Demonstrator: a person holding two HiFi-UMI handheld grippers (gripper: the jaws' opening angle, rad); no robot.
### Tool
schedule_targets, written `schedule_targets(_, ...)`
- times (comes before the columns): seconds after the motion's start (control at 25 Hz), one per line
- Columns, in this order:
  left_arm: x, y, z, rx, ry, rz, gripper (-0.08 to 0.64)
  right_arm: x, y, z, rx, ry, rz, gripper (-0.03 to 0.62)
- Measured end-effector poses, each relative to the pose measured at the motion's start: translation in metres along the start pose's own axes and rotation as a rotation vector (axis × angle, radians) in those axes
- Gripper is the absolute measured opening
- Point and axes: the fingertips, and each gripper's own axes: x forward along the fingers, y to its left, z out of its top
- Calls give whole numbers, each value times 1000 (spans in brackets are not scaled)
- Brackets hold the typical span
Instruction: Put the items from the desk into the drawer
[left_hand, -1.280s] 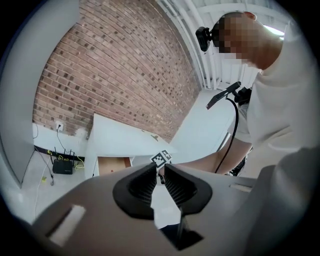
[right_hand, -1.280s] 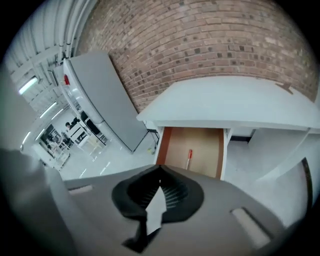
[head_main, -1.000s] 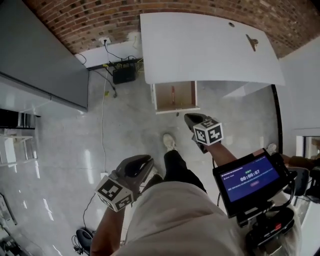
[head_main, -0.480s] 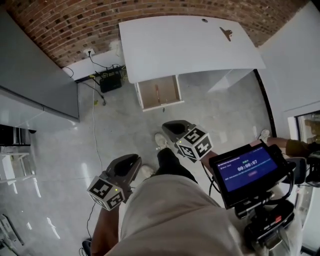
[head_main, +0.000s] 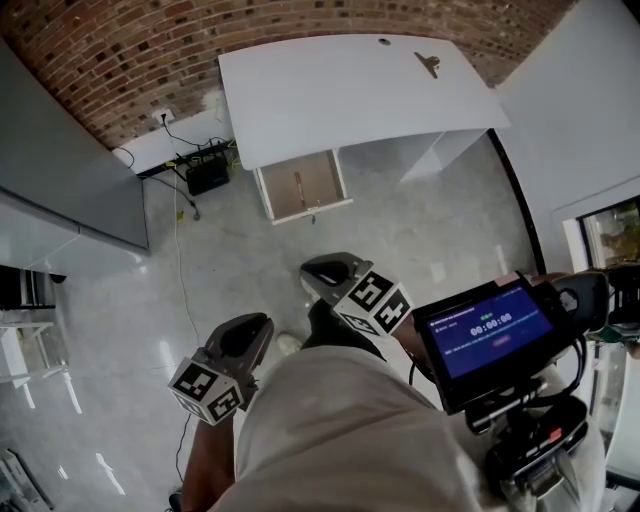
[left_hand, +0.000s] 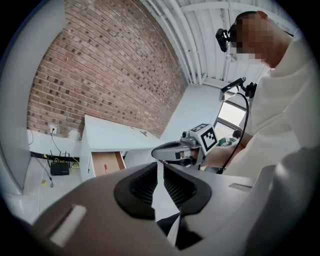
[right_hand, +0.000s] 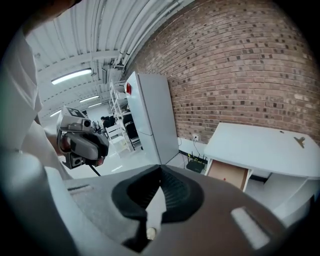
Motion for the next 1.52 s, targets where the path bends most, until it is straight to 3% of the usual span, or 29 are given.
schedule_targets(0.68, -9, -2, -13, -2, 10, 18, 44, 6, 24, 6, -65, 0, 52, 2)
schedule_targets(1.52, -2, -7, -13, -3, 26, -4, 44, 6, 27, -5, -60, 18, 65, 2)
